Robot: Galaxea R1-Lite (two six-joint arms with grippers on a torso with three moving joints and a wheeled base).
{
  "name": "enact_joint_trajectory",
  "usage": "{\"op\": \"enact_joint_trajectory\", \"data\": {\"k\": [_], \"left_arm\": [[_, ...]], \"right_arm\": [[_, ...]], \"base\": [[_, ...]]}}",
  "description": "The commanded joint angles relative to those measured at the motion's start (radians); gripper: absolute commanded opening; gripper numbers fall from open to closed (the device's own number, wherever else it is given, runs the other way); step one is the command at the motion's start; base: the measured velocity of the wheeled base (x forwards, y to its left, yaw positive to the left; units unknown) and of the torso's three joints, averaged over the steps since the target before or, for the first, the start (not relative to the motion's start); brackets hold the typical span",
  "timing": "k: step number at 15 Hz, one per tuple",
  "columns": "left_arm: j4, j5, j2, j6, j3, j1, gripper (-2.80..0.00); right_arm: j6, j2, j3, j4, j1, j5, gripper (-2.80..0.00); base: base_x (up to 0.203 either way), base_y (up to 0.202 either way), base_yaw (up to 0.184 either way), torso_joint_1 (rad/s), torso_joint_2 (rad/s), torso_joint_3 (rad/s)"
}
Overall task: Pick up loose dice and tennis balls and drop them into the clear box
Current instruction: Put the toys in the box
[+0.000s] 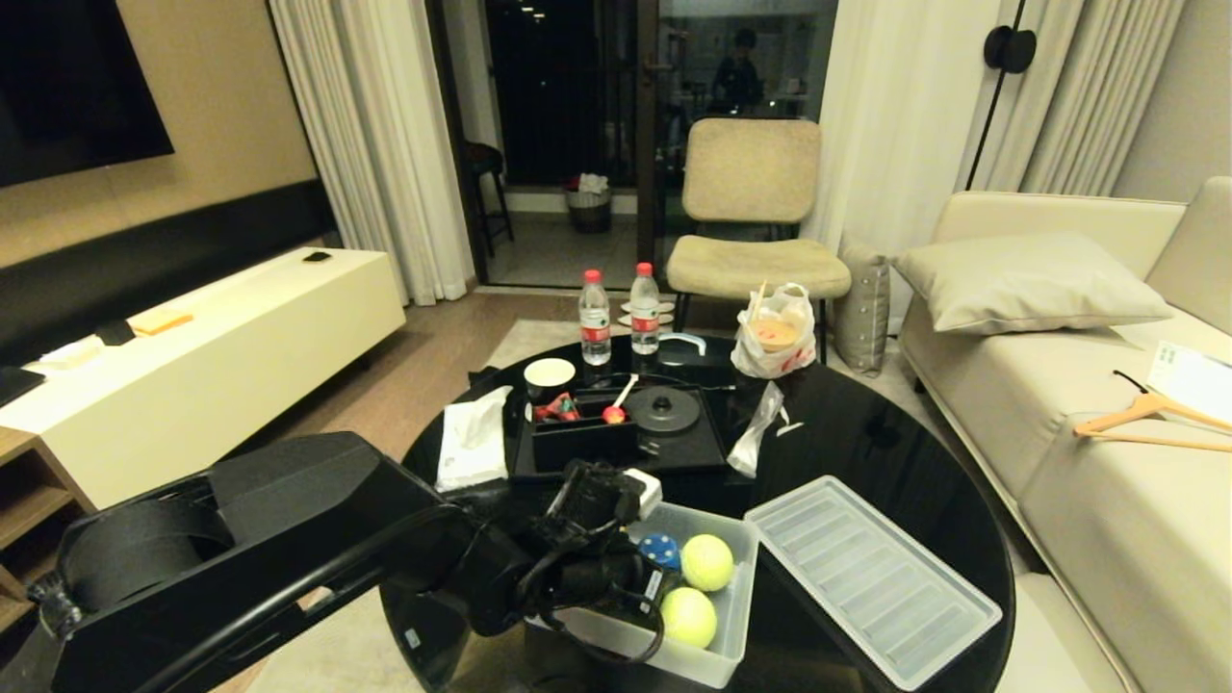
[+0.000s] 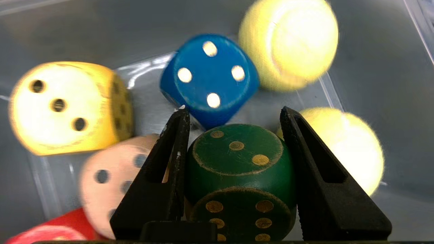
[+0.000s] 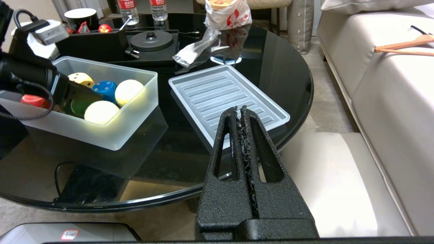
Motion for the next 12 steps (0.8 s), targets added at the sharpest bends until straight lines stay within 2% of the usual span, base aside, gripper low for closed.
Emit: {"op": "enact_joint_trajectory", "data": {"k": [1, 10, 11, 12], "left_arm": [[-0.003, 0.001, 0.010, 0.000, 0.001, -0.008, -2.80], [-0.003, 0.001, 0.017, -0.002, 0.001, -0.008, -2.80], [-0.003, 0.001, 0.016, -0.002, 0.000, -0.008, 0.00], [-0.003, 0.001, 0.016, 0.000, 0.001, -0.008, 0.00]], "right_arm": [[0.000, 0.001, 0.000, 0.000, 0.000, 0.000, -2.80], [0.000, 0.001, 0.000, 0.000, 0.000, 0.000, -2.80], [0.000, 0.001, 0.000, 0.000, 0.000, 0.000, -2.80], [0.000, 0.001, 0.000, 0.000, 0.000, 0.000, -2.80]], "base": [[0.000, 0.000, 0.000, 0.000, 0.00, 0.000], [0.000, 0.000, 0.000, 0.000, 0.00, 0.000], [0.000, 0.000, 0.000, 0.000, 0.00, 0.000], [0.000, 0.000, 0.000, 0.000, 0.00, 0.000]]}}
